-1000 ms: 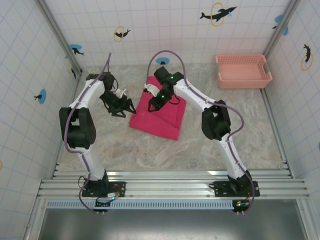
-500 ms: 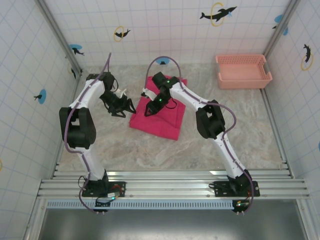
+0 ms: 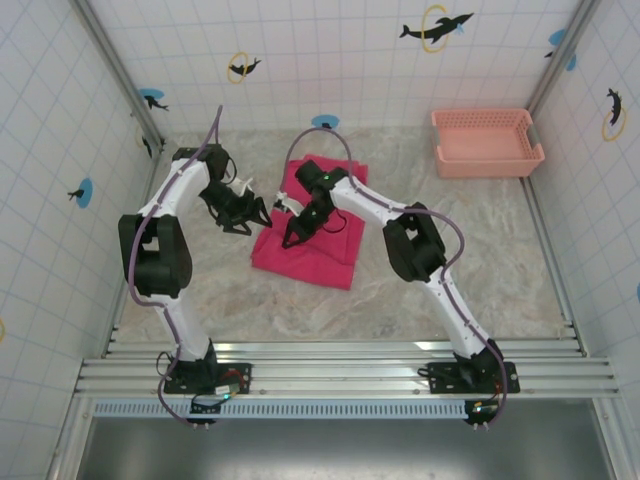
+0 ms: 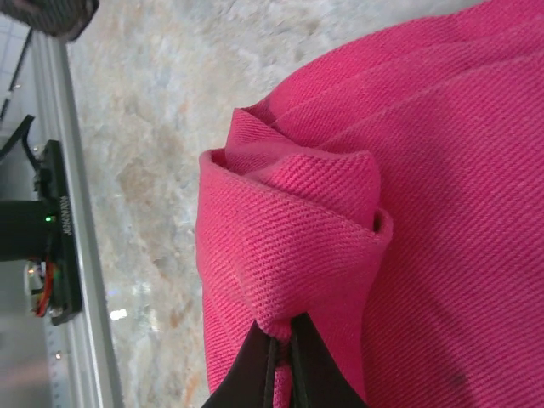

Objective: Roll up the long pants

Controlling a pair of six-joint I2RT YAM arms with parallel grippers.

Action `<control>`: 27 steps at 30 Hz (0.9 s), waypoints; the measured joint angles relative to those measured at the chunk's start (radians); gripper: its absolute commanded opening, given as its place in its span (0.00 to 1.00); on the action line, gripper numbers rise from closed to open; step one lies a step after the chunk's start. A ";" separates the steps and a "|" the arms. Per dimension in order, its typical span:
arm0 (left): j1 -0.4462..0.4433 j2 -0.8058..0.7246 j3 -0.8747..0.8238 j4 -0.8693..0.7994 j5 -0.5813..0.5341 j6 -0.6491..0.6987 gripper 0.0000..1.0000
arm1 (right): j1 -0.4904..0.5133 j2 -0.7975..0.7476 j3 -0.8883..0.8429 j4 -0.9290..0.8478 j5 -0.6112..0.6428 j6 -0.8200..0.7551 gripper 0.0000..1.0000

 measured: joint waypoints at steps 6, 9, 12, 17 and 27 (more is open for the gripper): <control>0.000 0.000 0.000 -0.005 0.003 0.000 0.70 | 0.040 -0.036 -0.059 0.009 -0.049 0.039 0.00; 0.000 0.002 -0.003 -0.007 0.006 0.000 0.70 | 0.040 -0.077 -0.095 0.013 -0.055 0.052 0.00; 0.002 0.007 -0.008 -0.011 0.005 0.000 0.70 | 0.042 -0.134 -0.126 0.024 -0.068 0.075 0.01; 0.006 0.039 -0.008 0.009 0.000 0.000 0.70 | 0.061 -0.227 -0.180 0.061 -0.125 0.103 0.02; 0.029 0.098 -0.045 0.090 -0.023 -0.029 0.69 | 0.136 -0.172 -0.200 0.078 -0.205 0.114 0.03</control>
